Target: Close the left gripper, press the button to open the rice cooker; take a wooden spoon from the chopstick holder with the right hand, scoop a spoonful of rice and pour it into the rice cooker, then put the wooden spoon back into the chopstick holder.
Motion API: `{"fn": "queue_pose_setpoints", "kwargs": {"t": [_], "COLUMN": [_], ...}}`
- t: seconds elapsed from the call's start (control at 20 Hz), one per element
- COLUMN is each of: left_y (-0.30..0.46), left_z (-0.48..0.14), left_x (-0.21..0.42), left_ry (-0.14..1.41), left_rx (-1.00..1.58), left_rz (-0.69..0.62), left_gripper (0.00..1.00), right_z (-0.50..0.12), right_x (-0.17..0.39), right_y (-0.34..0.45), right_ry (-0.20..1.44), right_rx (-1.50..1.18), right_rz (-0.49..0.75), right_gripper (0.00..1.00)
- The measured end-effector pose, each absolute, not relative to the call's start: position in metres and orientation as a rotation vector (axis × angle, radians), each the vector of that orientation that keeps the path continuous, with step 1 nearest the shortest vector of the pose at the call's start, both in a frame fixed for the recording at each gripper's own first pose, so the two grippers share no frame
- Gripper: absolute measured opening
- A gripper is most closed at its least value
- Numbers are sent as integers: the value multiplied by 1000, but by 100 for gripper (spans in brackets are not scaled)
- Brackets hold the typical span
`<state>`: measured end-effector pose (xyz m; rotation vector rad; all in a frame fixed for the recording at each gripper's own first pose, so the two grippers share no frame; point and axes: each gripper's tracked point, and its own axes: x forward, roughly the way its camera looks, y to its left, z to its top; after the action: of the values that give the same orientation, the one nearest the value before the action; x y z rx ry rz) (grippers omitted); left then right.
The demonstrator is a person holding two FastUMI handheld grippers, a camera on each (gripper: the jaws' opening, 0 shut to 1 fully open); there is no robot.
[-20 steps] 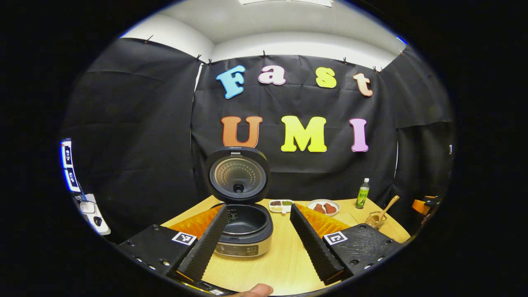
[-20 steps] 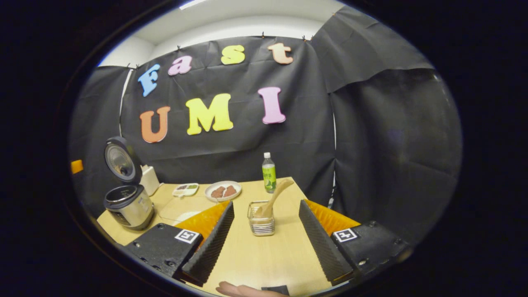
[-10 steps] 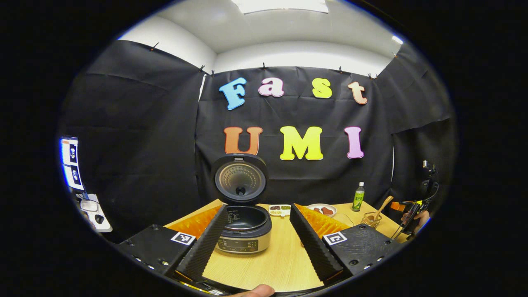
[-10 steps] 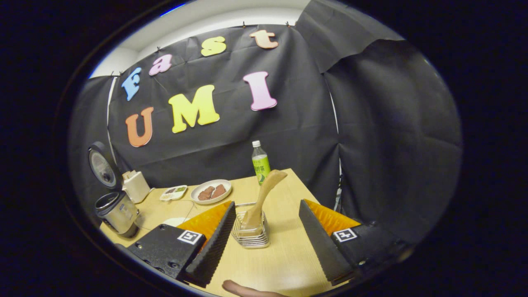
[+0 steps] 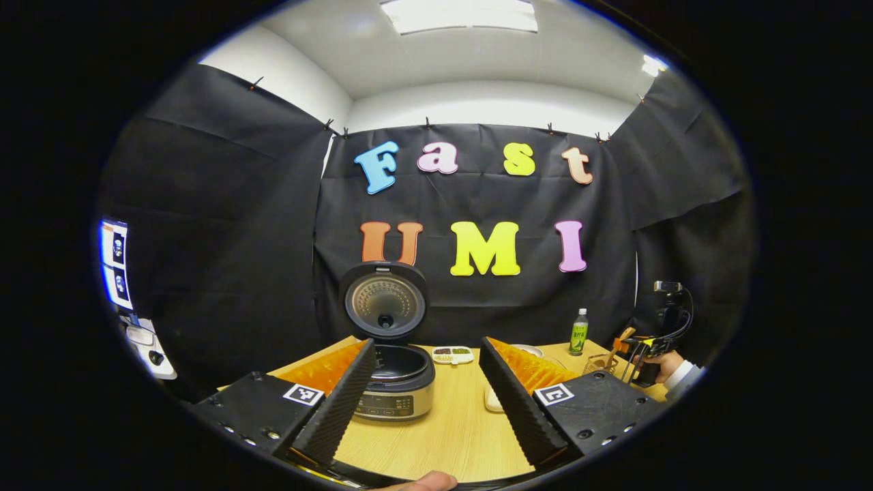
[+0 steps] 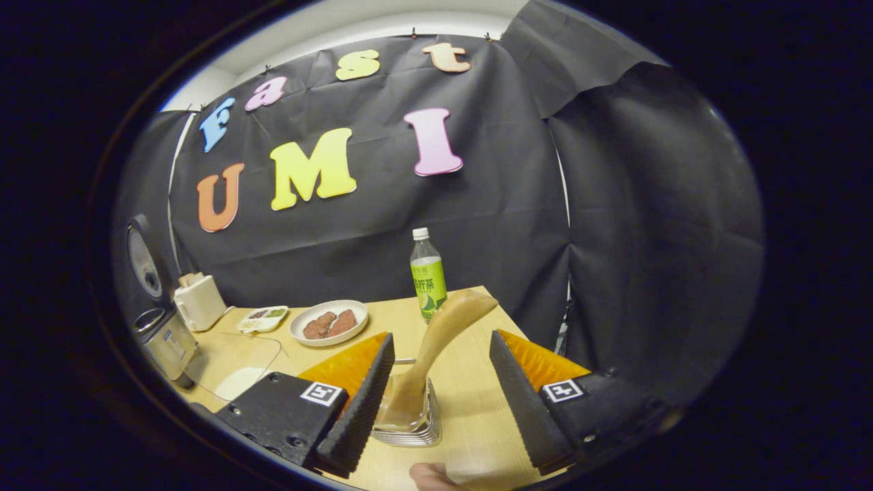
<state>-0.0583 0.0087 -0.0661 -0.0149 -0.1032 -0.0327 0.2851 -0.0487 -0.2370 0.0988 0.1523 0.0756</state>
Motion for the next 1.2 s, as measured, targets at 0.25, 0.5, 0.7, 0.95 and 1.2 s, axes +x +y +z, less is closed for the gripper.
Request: {"fn": "queue_pose_setpoints", "kwargs": {"t": [0.25, 0.5, 0.7, 0.95, 1.2], "left_y": [3, 3, 7, 15, 20], "left_z": [-76, -96, -102, -103, -107], "left_x": [-51, -49, -48, -55, -63], "left_ry": [-86, -39, -12, -7, -3], "left_rx": [-29, -27, -24, -6, 5], "left_rz": [-58, -68, -67, -61, -64], "left_gripper": [97, 97, 97, 97, 97], "right_z": [-257, -238, -214, -161, -126], "right_x": [310, 304, 293, 272, 243], "right_y": [-49, -33, -20, -4, 27], "right_ry": [213, 155, 115, 15, -18], "right_rx": [132, 261, 227, 112, 58], "right_rz": [70, 141, 173, 181, 208], "right_gripper": [75, 24, 17, 16, 14]}}
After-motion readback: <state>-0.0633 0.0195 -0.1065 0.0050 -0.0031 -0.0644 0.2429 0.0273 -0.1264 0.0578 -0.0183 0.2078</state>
